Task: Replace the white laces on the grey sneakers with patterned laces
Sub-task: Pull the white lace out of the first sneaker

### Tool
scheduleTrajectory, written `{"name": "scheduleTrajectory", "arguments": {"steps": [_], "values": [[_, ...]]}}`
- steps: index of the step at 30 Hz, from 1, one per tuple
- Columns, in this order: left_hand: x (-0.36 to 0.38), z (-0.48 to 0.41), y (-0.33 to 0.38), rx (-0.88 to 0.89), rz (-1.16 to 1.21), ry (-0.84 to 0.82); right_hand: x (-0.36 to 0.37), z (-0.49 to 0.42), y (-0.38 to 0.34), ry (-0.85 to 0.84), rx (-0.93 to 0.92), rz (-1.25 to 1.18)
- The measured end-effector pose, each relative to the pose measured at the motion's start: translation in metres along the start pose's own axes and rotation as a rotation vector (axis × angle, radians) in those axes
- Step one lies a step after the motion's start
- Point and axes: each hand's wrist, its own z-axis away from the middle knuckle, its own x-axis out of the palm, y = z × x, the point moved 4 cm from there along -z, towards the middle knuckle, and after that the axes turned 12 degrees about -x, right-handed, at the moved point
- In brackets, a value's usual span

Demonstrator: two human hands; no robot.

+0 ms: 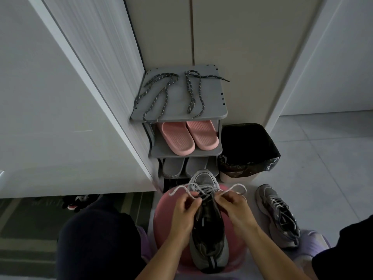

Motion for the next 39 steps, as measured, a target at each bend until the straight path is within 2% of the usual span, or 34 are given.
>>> {"name": "scheduleTrajectory", "arguments": {"steps": [2,5,7,9,10,13,16,19,21,24,26,28,31,33,36,37,39], "values": [[0.001,-0.001,0.004,0.116,-0.205,0.075,-0.002,-0.003,0.003,-0.001,-0.034,0.210],[-0.004,-0.002,0.012,0.199,-0.276,0.226,-0.004,-0.007,0.006,0.094,-0.076,0.393],[-0.009,-0.004,0.011,0.118,-0.160,0.280,-0.004,-0.008,0.010,0.186,0.001,0.181],[-0.010,-0.004,0.007,-0.007,-0.031,0.301,-0.006,-0.009,0.010,0.224,0.091,-0.079],[-0.009,-0.004,0.005,-0.056,0.022,0.315,-0.007,-0.010,0.010,0.220,0.124,-0.126],[-0.009,-0.004,0.005,-0.170,0.308,0.252,-0.010,-0.010,0.007,0.162,0.180,-0.106],[-0.011,-0.003,0.007,-0.240,0.538,0.183,-0.008,-0.007,0.000,0.016,0.131,0.078],[-0.018,-0.009,0.008,-0.269,0.549,0.252,-0.007,0.000,-0.004,-0.047,-0.007,0.330],[-0.023,-0.017,0.005,-0.311,0.522,0.288,-0.004,0.006,-0.005,-0.073,-0.077,0.373],[-0.024,-0.024,0.005,-0.343,0.466,0.282,0.010,0.012,0.002,-0.252,-0.087,0.471],[-0.022,-0.027,0.006,-0.340,0.428,0.271,0.019,0.017,0.006,-0.320,-0.053,0.652],[-0.018,-0.030,0.003,-0.380,0.431,0.252,0.022,0.024,0.004,-0.284,-0.107,0.743],[-0.012,-0.033,-0.003,-0.439,0.531,0.263,0.019,0.031,0.005,-0.218,-0.116,0.713],[-0.007,-0.031,-0.001,-0.418,0.550,0.265,0.015,0.034,0.008,-0.179,-0.115,0.687],[-0.006,-0.031,0.008,-0.385,0.376,0.198,0.014,0.034,0.011,-0.224,-0.130,0.741],[-0.011,-0.032,0.012,-0.380,0.234,0.180,0.014,0.034,0.011,-0.235,-0.137,0.736],[-0.025,-0.032,0.020,-0.337,-0.270,0.142,0.013,0.033,0.011,-0.233,-0.122,0.684]]}}
